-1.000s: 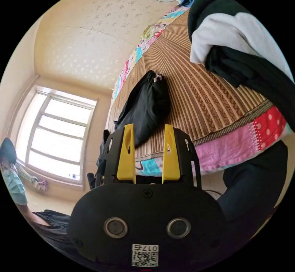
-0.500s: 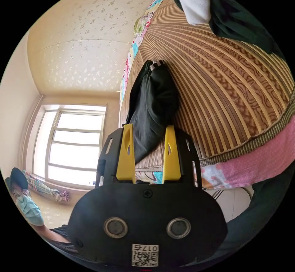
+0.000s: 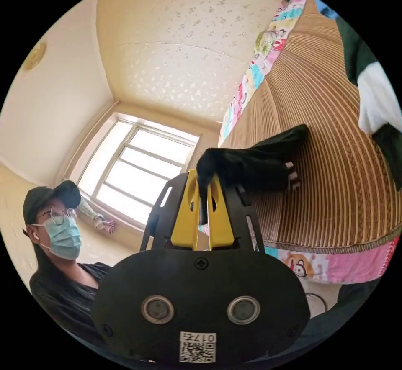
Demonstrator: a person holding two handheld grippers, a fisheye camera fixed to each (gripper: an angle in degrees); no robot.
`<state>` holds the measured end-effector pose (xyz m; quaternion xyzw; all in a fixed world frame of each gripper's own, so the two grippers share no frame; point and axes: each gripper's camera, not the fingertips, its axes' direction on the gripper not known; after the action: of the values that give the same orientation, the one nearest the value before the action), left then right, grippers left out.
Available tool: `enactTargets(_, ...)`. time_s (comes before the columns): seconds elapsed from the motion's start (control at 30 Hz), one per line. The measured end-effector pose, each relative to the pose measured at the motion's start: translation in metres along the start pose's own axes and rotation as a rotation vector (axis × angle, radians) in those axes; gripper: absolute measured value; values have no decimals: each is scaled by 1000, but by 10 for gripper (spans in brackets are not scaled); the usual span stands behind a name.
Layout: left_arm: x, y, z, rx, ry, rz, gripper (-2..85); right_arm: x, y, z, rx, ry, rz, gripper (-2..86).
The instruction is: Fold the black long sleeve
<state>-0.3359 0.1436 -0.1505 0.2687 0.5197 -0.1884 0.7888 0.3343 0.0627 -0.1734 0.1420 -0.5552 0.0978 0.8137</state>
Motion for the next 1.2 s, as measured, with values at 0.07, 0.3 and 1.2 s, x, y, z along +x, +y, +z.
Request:
enactTargets(0.07, 24, -9, -6, 30, 32, 68, 39, -36, -5, -10, 20, 20, -98, 43)
enactTargets(0.3, 26, -47, 27, -8, 51, 5, 40, -53, -41, 24, -47, 73, -92, 49)
enactTargets(1.2, -85, 30, 91, -248, -613, -295, 118, -48, 55, 222, -314, 886, -239, 44)
